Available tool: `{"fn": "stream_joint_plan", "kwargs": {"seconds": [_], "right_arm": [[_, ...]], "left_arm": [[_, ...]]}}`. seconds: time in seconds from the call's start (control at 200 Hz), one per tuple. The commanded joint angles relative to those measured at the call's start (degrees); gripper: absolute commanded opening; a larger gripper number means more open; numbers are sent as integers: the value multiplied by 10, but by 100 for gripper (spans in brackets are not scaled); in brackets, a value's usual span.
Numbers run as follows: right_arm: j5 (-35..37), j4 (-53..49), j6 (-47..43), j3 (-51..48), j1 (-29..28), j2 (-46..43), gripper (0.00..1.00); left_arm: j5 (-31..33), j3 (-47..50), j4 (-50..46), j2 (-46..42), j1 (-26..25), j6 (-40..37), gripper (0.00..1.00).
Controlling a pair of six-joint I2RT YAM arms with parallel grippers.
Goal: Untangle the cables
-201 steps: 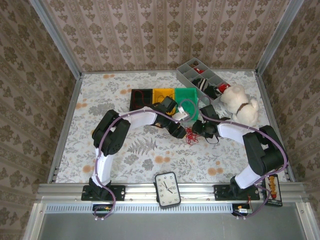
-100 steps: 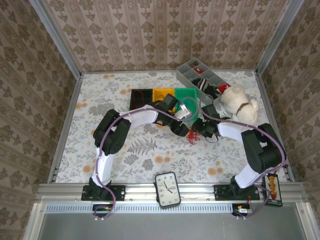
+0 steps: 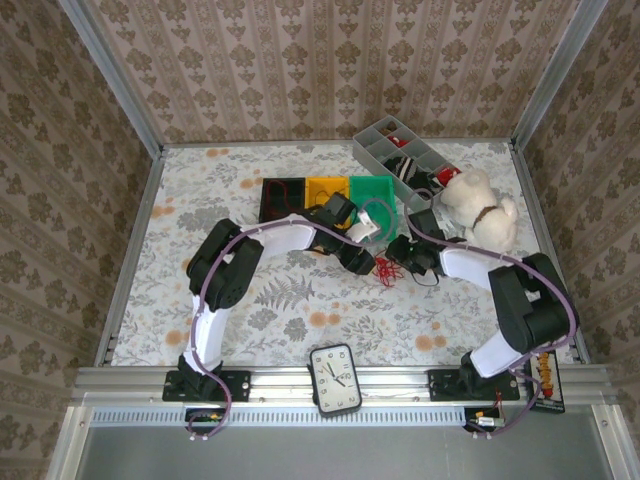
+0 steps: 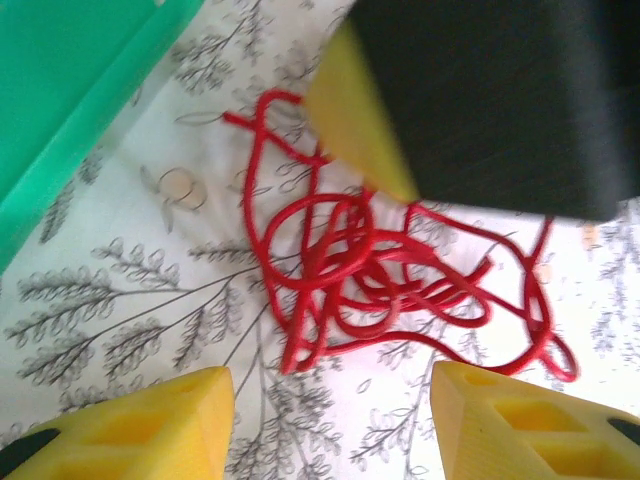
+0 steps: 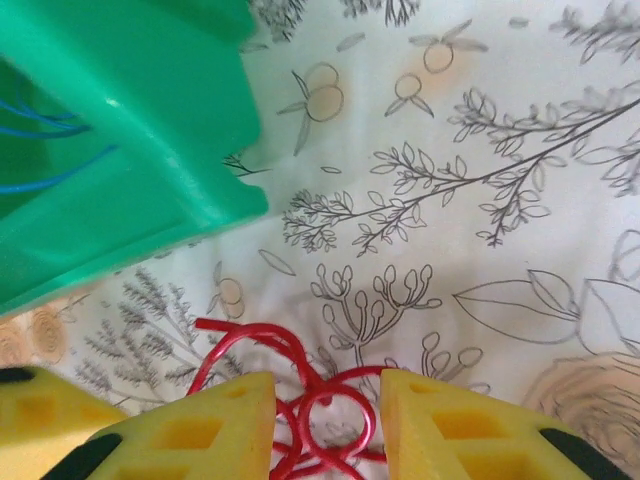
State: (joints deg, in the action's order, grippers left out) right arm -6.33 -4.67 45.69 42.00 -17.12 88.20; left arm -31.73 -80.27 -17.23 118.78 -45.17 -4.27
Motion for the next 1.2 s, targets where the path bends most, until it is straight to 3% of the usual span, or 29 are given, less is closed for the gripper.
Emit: {"fn": "stream_joint_plan", "kwargs": {"seconds": [0.0, 0.355, 0.63, 0.775, 1.19], "right_arm": [[29, -17, -40, -5, 2, -51, 34], [23, -89, -90, -27, -7, -108, 41], [-10, -95, -109, -11, -34, -45, 44], [6, -135, -116, 19, -34, -4, 41], [-5, -141, -129, 10, -18, -1, 40]], "left_arm": [[38, 4, 21, -19, 12, 20, 54], [31, -15, 42, -2, 16, 30, 54], [11, -12, 46, -3, 10, 29, 54], [-3, -18, 46, 3, 6, 25, 53], [-26, -54, 4, 34, 1, -4, 44]]}}
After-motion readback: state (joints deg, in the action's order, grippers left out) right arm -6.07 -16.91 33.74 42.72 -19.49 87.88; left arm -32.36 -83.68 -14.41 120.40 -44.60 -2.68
